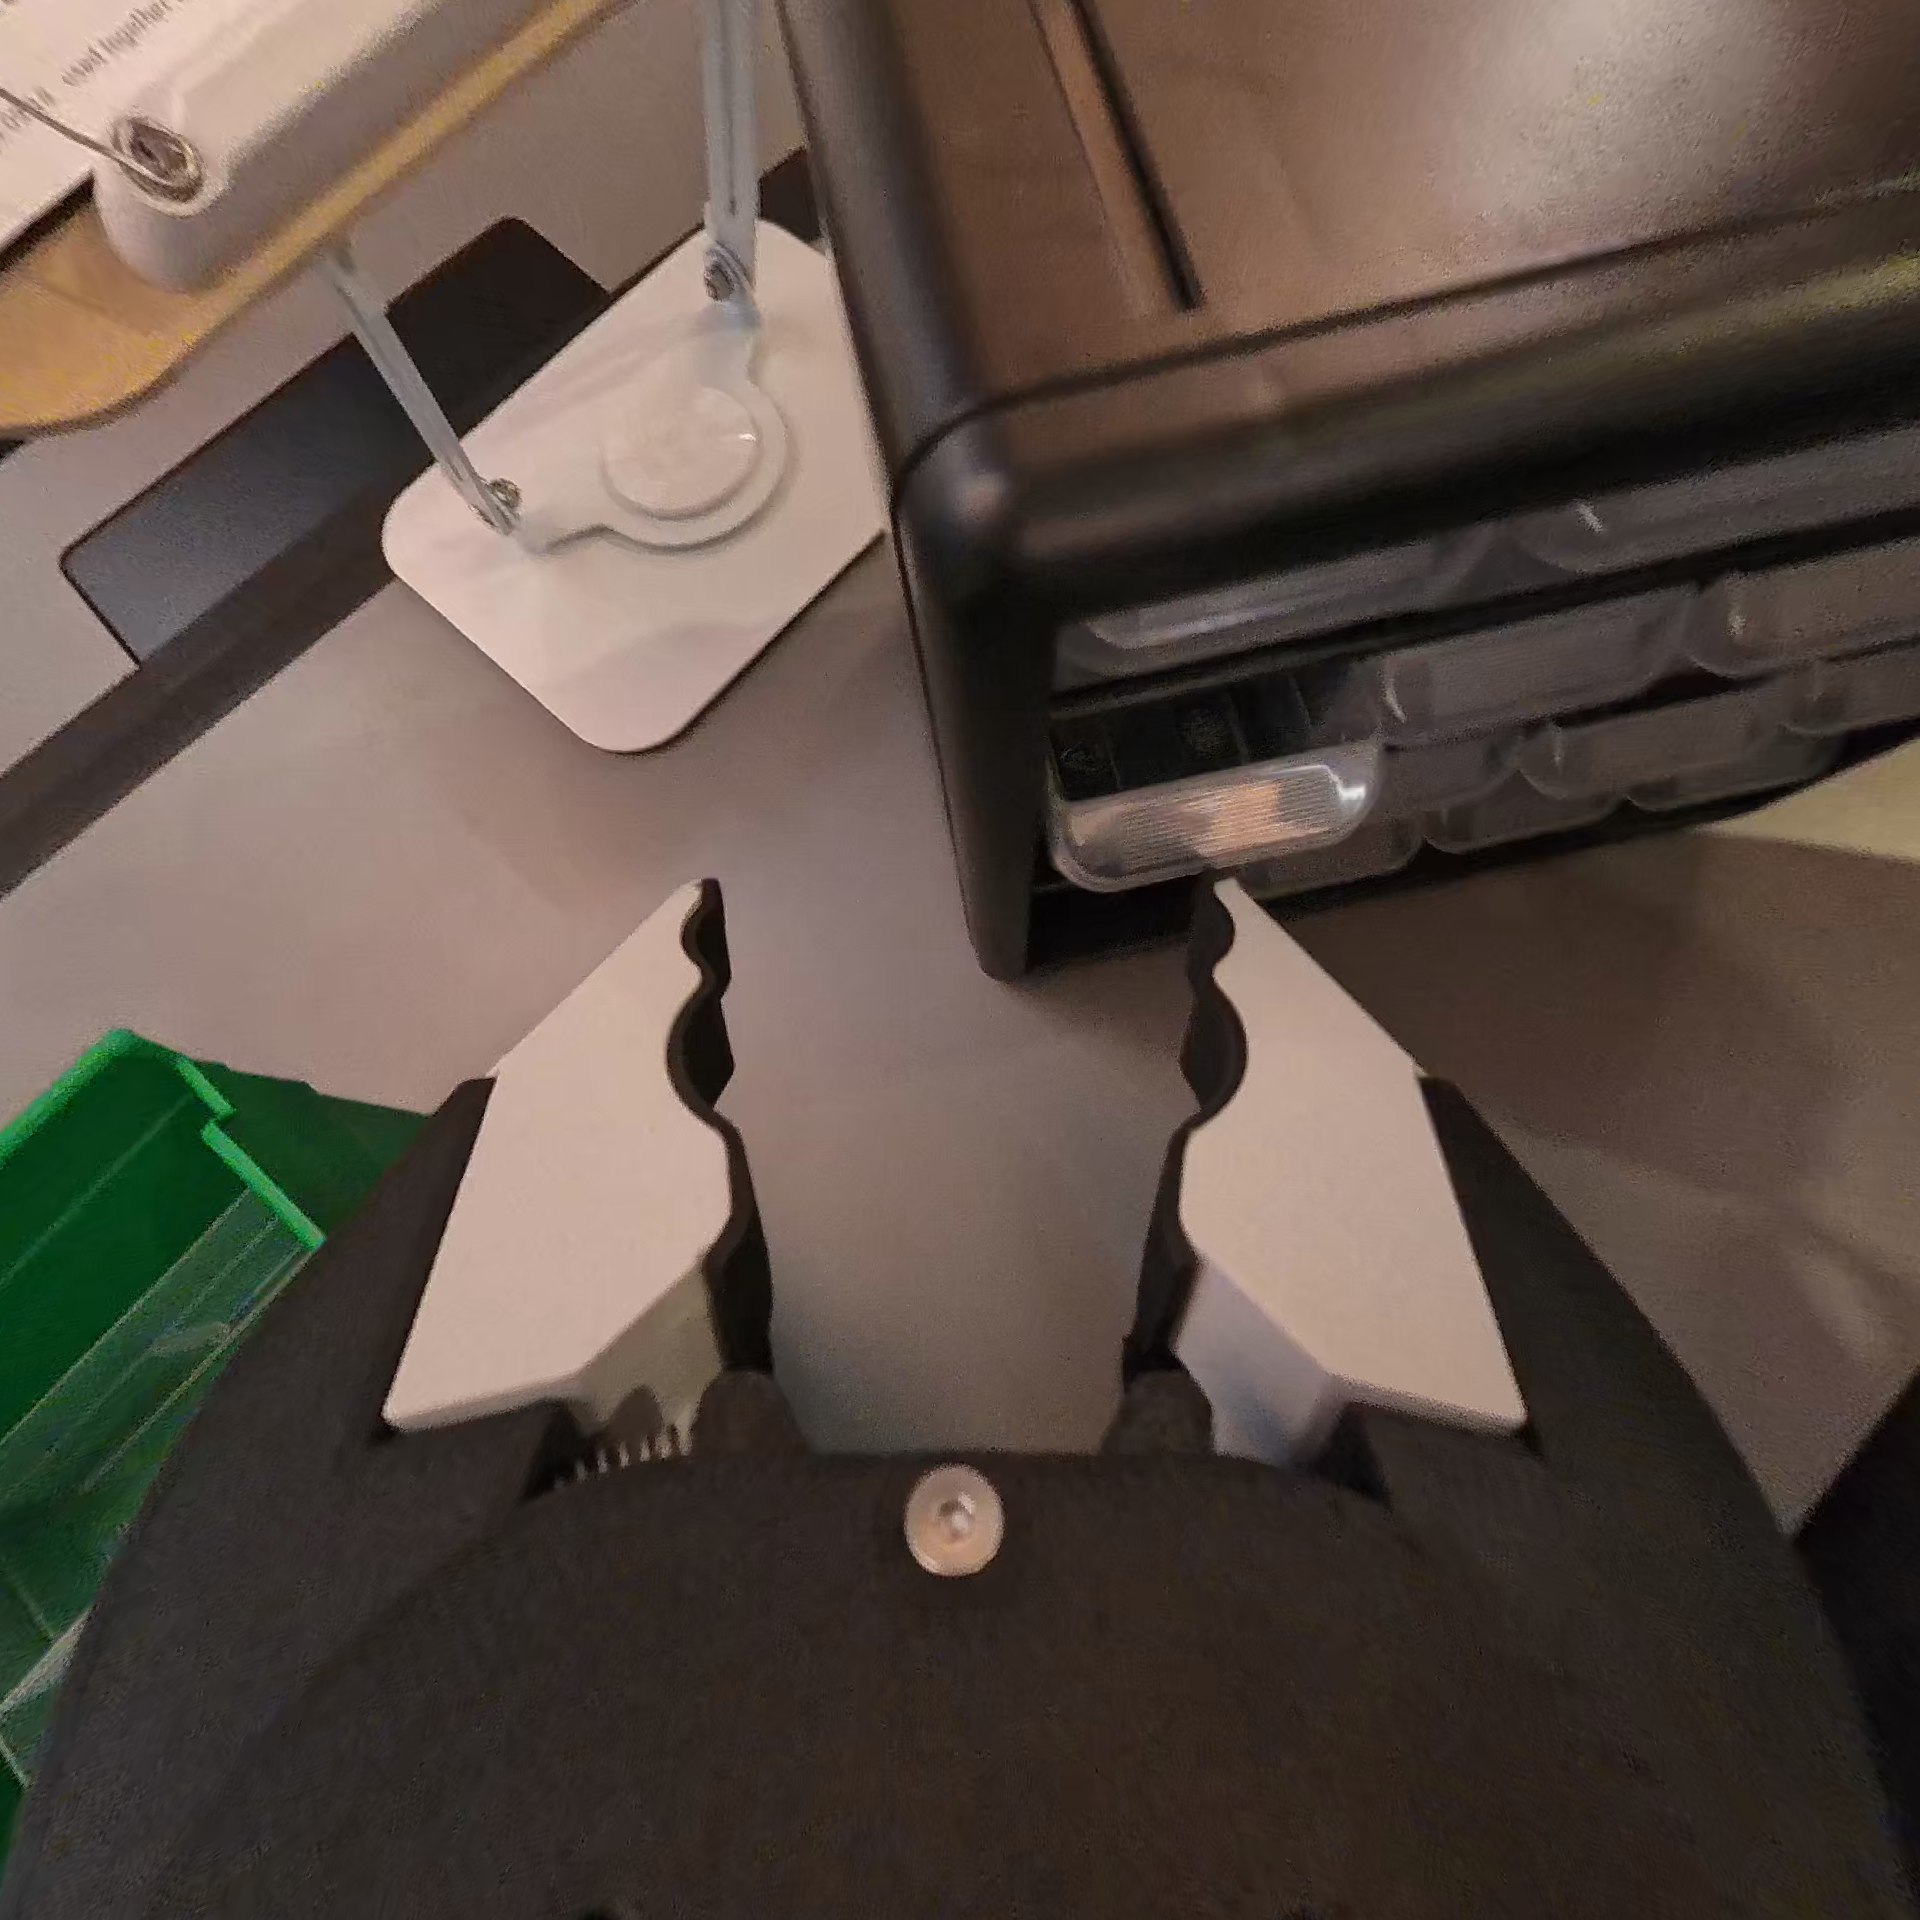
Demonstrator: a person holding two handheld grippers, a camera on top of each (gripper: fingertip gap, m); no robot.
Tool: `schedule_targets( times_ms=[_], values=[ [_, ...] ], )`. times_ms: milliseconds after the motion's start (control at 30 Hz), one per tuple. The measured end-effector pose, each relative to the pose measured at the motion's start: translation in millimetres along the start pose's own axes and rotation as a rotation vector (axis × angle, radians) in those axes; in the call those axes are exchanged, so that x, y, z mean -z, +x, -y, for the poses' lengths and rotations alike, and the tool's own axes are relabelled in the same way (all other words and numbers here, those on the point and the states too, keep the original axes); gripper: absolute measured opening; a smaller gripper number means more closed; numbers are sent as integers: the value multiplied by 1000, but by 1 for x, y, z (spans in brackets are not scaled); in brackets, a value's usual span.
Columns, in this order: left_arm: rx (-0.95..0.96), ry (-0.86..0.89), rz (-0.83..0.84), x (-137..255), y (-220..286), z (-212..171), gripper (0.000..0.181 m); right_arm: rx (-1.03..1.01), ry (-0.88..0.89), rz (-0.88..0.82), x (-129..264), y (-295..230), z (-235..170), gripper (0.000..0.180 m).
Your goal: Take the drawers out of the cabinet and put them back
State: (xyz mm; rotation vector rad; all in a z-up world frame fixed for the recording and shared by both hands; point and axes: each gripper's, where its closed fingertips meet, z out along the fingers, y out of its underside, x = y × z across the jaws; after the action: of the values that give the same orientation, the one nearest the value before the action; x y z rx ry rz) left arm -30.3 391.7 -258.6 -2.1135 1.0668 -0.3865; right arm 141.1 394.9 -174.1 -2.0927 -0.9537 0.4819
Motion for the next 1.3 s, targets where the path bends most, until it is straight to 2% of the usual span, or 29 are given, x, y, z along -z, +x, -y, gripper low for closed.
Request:
schedule_targets(
  times_ms=[167, 267, 367, 600, 700, 800, 1033, 1300],
  values=[
    [42, 10, 25, -13, -2, 8, 84, -1, 0, -2, 0, 0, 0, 76],
    [54, 18, 15, -13, -1, 8, 78, -4, 3, -6, 0, 1, 0, 75],
    [50, 2, 16, -7, 0, 2, 80, -5, 3, -6, 0, 1, 0, 75],
    [116, 6, 126, 52, -32, -22, 72, -4, 3, -6, 0, 1, 0, 75],
    [213, -14, 194, 80, -65, -48, 66, -4, 2, -6, 0, 1, 0, 75],
    [325, -85, 200, 89, -91, -82, 63, -5, 2, -7, 0, 1, 0, 75],
    [466, -194, 174, 57, -119, -131, 60, -7, 0, -9, 0, 1, 0, 75],
    [493, -310, 171, 26, -129, -153, 53, -7, 0, -9, 0, 1, 0, 75]
  ],
)
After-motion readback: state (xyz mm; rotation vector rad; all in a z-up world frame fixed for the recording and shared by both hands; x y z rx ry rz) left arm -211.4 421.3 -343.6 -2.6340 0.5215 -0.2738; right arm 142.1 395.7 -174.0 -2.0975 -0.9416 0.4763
